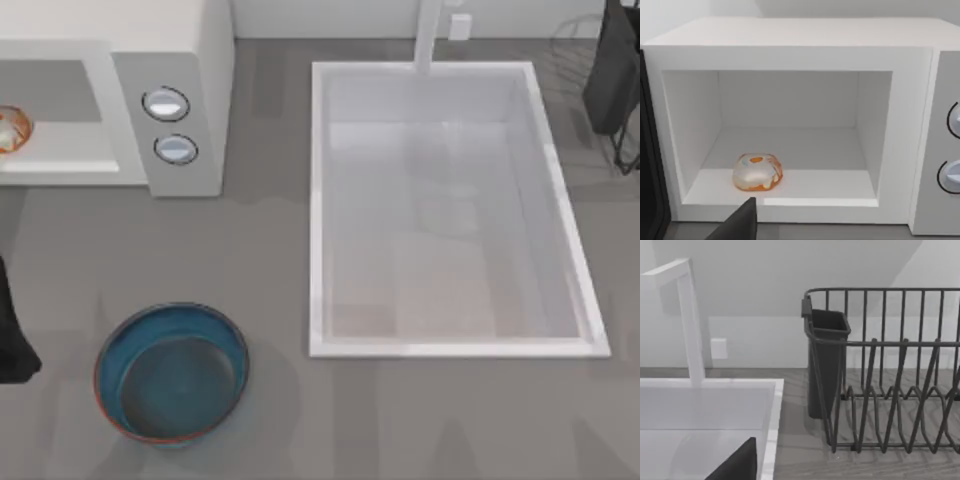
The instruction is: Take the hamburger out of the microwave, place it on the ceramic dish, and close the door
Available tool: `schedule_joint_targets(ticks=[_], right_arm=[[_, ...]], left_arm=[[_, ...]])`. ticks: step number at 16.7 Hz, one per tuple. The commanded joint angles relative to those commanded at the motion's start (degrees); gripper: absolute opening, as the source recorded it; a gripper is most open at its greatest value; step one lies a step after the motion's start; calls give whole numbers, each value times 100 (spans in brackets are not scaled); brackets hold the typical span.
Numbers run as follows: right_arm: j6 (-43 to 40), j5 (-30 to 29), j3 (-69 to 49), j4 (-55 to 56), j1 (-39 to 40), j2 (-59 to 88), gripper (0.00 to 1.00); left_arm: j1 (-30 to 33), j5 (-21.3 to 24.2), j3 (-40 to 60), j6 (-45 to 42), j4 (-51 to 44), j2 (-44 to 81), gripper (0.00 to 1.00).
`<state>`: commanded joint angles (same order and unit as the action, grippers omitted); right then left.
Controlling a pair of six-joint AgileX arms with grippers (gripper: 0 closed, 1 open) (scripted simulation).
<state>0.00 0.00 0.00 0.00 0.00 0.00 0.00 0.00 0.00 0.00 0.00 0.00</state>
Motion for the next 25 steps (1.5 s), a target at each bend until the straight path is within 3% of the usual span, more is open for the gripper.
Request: schedule_joint_targets(ticks=[14, 19, 25], right_arm=[[0, 0, 0, 0, 0, 0, 100], [0, 0, 0, 0, 0, 0, 100], [0, 0, 0, 0, 0, 0, 100]], left_arm=[[-28, 33, 137, -13, 143, 332, 100], [-168, 194, 808, -77, 844, 1952, 100], [-438, 504, 2111, -201, 2202, 5078, 100]])
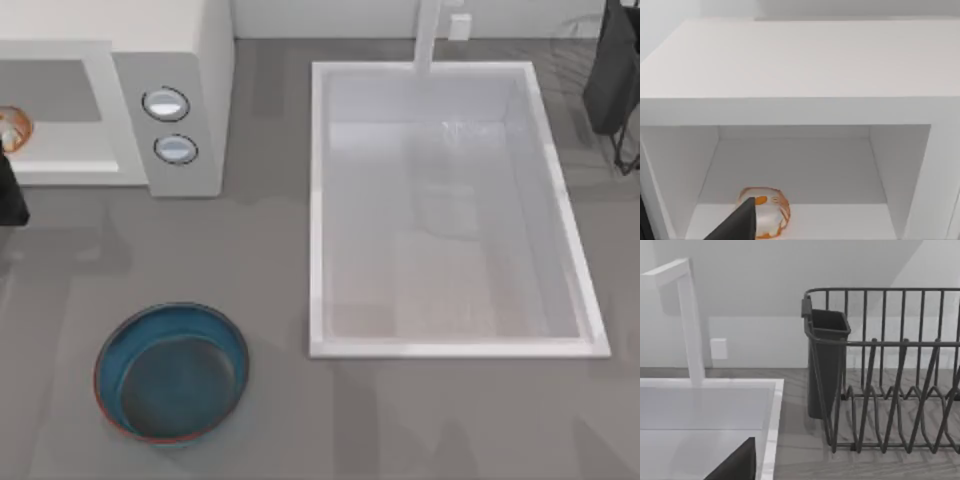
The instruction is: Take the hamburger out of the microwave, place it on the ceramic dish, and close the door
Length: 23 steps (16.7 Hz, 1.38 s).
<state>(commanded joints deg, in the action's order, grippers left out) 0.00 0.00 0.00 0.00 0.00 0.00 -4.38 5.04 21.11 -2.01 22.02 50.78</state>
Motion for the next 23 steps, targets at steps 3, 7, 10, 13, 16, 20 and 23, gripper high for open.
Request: schedule_joint_targets(ticks=[3, 7, 10, 13, 16, 20, 23], right_arm=[[0, 0, 0, 0, 0, 0, 100], [0, 0, 0, 0, 0, 0, 100], [0, 0, 0, 0, 0, 0, 100], [0, 0, 0, 0, 0, 0, 100], [0, 0, 0, 0, 0, 0, 100], [0, 0, 0, 0, 0, 0, 100], [0, 0, 0, 0, 0, 0, 100]], left_arm=[[-154, 177, 754, -68, 784, 1797, 100], [-360, 412, 1764, -158, 1833, 4200, 100], [-503, 574, 2466, -221, 2560, 5868, 100], [-628, 714, 3073, -276, 3188, 7306, 100], [-723, 821, 3539, -317, 3670, 8406, 100], [-788, 894, 3863, -344, 4005, 9165, 100], [-792, 898, 3883, -346, 4026, 9212, 100]])
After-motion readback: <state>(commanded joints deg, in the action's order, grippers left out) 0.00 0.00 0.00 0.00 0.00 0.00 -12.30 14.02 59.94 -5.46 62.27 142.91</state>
